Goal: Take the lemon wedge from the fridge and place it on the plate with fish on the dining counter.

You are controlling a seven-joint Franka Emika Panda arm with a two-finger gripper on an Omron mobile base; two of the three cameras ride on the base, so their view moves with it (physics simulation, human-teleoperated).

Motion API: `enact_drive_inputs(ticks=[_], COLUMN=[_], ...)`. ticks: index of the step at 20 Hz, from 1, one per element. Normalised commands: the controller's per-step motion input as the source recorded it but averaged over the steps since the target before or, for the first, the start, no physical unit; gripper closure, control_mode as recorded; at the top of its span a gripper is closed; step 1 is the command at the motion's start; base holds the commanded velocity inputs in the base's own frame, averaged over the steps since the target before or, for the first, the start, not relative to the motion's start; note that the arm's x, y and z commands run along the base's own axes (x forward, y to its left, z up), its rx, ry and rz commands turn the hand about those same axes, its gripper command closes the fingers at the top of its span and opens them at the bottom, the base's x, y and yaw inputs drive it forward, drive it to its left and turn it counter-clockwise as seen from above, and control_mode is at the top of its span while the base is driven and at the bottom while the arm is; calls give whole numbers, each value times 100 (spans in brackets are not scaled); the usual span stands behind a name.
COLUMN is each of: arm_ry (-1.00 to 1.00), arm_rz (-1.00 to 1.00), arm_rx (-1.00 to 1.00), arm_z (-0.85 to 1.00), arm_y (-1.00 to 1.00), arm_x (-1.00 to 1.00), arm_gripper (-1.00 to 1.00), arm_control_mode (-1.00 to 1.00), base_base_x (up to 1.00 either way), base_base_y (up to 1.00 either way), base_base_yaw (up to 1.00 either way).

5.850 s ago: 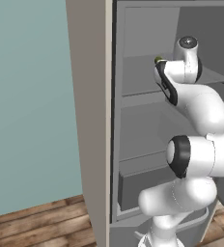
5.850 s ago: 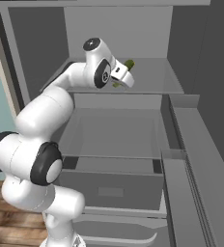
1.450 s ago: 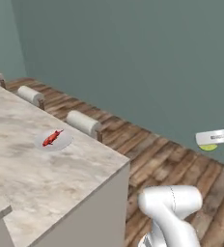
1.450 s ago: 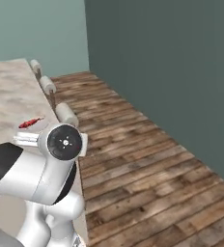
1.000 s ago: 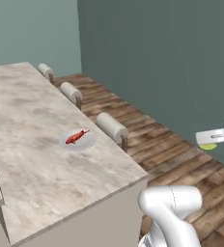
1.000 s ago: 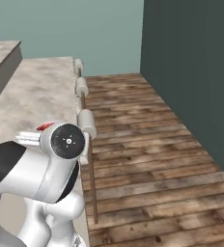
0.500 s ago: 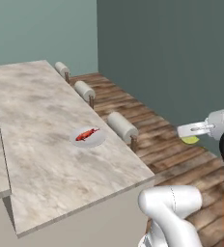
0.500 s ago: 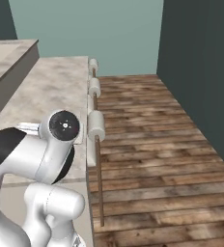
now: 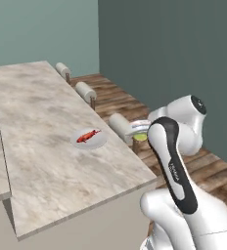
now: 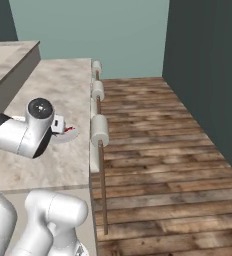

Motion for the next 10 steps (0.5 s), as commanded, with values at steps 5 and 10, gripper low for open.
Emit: enact_drive_inputs(ticks=[5,10], arm_ry=[9,5], arm_rz=[0,1], arm_rx=[-6,-4], arm_z=[-46,-11], arm_y=[74,25], arm_x=[100,59], arm_gripper=[100,100], arm_control_mode=[-100,-100], base_base_x=[0,0], base_base_y=[0,0], base_base_yaw=[0,0])
